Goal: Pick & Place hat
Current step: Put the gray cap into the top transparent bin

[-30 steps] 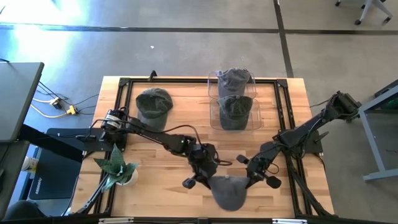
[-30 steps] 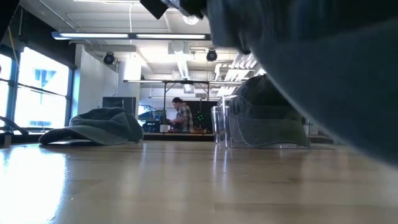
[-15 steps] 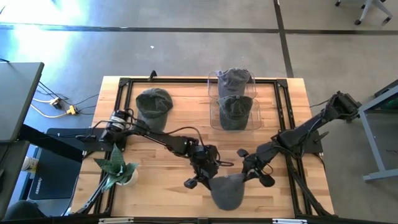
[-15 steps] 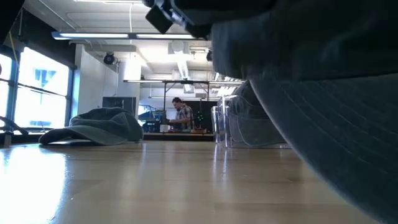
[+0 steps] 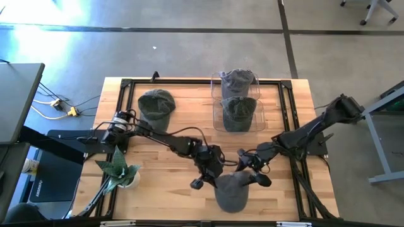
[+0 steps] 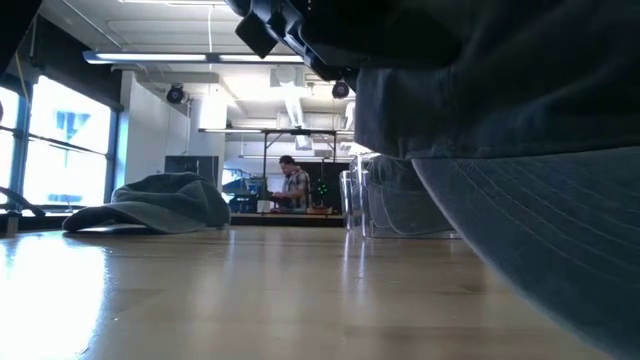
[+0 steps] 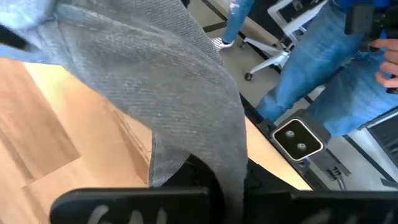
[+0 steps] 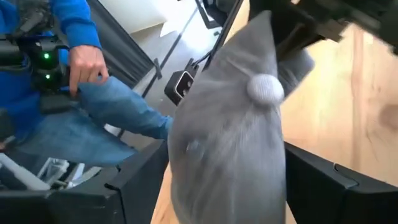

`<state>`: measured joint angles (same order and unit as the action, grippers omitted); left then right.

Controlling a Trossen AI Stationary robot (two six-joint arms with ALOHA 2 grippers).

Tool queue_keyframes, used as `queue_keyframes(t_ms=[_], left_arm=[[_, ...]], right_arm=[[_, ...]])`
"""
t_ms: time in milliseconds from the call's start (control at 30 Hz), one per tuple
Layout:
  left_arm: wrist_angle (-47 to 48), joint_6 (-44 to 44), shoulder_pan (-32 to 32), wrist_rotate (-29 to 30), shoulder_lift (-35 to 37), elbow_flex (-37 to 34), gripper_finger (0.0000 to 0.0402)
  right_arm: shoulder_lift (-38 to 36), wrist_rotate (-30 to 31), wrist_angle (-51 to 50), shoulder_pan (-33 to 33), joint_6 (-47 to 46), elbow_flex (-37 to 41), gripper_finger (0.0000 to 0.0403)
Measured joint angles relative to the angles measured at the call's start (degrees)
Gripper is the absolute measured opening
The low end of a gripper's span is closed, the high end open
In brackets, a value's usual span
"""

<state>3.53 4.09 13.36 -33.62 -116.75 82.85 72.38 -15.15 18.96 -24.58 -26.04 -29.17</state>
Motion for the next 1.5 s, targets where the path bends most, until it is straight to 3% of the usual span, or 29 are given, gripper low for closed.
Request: queue_keyframes(t_ms=[333,433,567,767,867,967,1067,1233,1367,1500], left_arm=[[0.01,-2.62,-1.9,0.27,0.0,0.0,0.0001],[0.0,-4.37,-2.36,-0.09,0.0,0.0,0.0001],[-0.27,-7.39,-3.34,-0.87,0.0,0.0,0.0008],[-0.39,-11.12,-6.14,-6.44,0.0,0.0,0.0092],[-0.34,-14.77,-8.39,-13.21,0.01,0.0,0.0146],[2.05,-20.3,-10.65,-15.57,0.24,0.0,0.0188],[8.1,-20.57,-12.22,-13.48,2.31,-0.11,0.0211],[15.47,-17.29,-12.98,-5.66,7.85,-0.07,0.0217],[17.36,-16.34,-12.98,2.18,12.18,-0.02,0.0217],[14.9,-16.37,-12.96,4.88,14.55,0.13,0.0217]], right_arm=[[8.81,-0.63,14.4,1.42,-7.0,0.0,0.0273],[9.15,-1.58,14.68,1.28,-8.55,0.0,0.0246],[8.9,-1.73,14.86,0.83,-8.66,0.0,0.0171],[8.88,-1.97,14.78,0.83,-8.55,0.0,0.002],[8.56,-2.34,14.94,0.83,-9.39,0.0,0.0024],[7.78,-2.42,15.08,0.83,-11.36,0.0,0.0039],[5.59,-3.46,14.72,1.01,-11.33,0.0,0.0027],[0.36,-4.92,14.19,2.52,-11.69,0.0,0.001],[-3.77,-4.96,10.26,3.89,-12.82,0.0,0.0017],[-6.85,-6.47,5.56,4.94,-11.58,0.0,0.0007]])
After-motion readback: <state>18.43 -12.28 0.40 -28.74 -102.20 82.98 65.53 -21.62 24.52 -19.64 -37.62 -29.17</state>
